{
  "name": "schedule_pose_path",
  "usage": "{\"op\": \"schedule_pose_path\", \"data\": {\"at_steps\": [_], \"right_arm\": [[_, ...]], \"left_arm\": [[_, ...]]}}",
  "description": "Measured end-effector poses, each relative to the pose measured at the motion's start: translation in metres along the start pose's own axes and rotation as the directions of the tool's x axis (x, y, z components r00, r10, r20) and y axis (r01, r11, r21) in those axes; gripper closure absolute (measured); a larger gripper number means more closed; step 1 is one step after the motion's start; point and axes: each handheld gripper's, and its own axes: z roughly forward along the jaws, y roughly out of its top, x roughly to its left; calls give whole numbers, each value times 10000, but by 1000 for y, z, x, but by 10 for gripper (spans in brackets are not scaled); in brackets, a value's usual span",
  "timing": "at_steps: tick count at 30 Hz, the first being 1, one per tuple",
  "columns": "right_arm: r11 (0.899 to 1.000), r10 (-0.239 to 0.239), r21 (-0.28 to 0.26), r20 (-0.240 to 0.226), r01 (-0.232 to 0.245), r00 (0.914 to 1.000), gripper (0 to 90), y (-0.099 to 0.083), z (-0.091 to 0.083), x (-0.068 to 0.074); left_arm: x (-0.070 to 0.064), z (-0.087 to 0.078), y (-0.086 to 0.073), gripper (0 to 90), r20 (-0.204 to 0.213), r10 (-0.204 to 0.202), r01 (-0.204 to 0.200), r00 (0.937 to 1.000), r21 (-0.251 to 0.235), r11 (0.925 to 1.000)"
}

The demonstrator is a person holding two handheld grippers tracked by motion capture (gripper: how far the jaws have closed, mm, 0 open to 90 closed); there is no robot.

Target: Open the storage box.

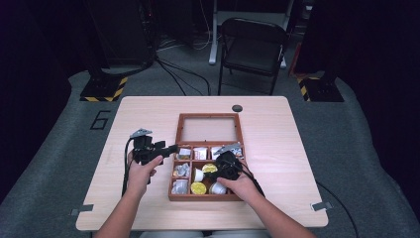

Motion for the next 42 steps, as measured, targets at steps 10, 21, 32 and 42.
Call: {"op": "schedule_pose_path", "data": {"at_steps": [10, 21, 32, 42], "right_arm": [[9990, -371, 259, -32, 371, 9993, 360, 4, 7, 1], [9983, -184, 546, -223, 196, 9996, 369, 6, 11, 1], [9912, -1303, 246, 142, 1299, 9914, 374, 5, 7, 10], [9912, -1314, -160, 77, 1315, 9913, 375, 7, -6, 16]], "left_arm": [[4, -6, -2, 308, -106, -120, 119, 9999, -156, 9998], [7, -9, -3, 309, -192, -125, 121, 9997, -198, 9997], [7, -7, -2, 308, -148, -254, 251, 9996, -212, 9995], [6, -5, -2, 308, -113, -205, 203, 9997, -150, 9997]]}}
